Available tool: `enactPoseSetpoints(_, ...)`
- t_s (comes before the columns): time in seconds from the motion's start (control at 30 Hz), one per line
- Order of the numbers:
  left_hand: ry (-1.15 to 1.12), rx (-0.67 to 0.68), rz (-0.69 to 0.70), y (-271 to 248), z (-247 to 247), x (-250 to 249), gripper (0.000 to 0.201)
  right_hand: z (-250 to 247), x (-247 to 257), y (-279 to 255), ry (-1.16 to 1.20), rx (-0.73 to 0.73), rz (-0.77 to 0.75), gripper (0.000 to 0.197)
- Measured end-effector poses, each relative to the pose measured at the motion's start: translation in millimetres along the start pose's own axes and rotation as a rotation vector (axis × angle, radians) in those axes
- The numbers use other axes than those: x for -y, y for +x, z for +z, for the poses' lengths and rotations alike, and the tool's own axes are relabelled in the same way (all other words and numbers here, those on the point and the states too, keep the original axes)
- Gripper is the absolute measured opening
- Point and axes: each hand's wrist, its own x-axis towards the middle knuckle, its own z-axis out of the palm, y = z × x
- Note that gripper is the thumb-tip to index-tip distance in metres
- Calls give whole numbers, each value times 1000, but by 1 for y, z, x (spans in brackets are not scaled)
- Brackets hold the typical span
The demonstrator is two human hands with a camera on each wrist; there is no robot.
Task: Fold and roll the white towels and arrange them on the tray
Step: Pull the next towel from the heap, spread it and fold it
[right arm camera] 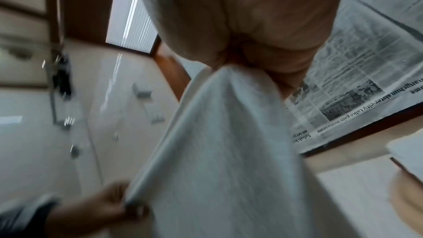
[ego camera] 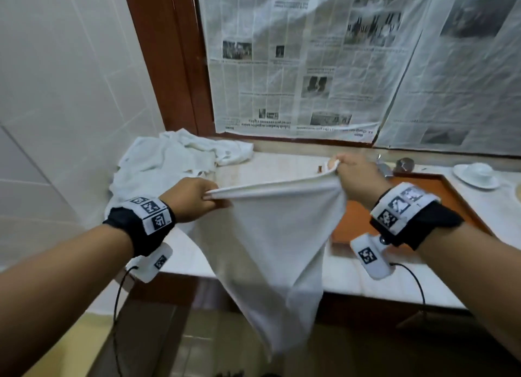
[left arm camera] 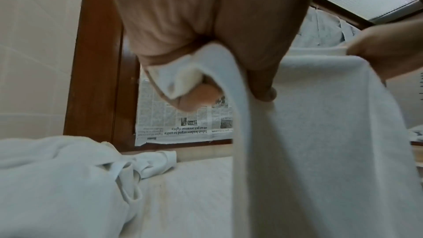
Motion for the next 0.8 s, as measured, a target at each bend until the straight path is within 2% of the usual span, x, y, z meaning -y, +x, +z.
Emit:
enactPoseSetpoints(0.1,36,81,32,-7,8,1,38,27,-19,-22,-14,234,-51,28)
enactPoseSetpoints(0.17,53,141,29,-10,11,2,38,35,-33,-33,6,283,50,41)
enactPoseSetpoints(0.23,95,225,2,-12,11,9,37,40,-48,-41,67,383,144,34)
enactPoseSetpoints(0.27,124,281,-14,-13,12,14,36,41,-55,-42,51,467,144,32)
enactPoseSetpoints(0.33,161,384,-66,-13,13,25,36,39,-65,-39,-72,642,113,41)
enactPoseSetpoints(0.43,92,421,-200,-4,11,48,35,39,-72,-25,-299,779,71,27)
enactPoseSetpoints(0.53,-209,349,-366,20,5,65,31,36,-76,13,-467,652,54,16)
enactPoseSetpoints(0.67,-697,-18,-563,80,3,76,21,30,-66,95,-504,328,27,18)
enactPoseSetpoints(0.73,-900,-144,-603,122,2,80,11,29,-57,135,-476,158,18,14)
enactPoseSetpoints(0.8,-1049,-233,-623,167,3,83,12,30,-50,172,-445,2,79,12)
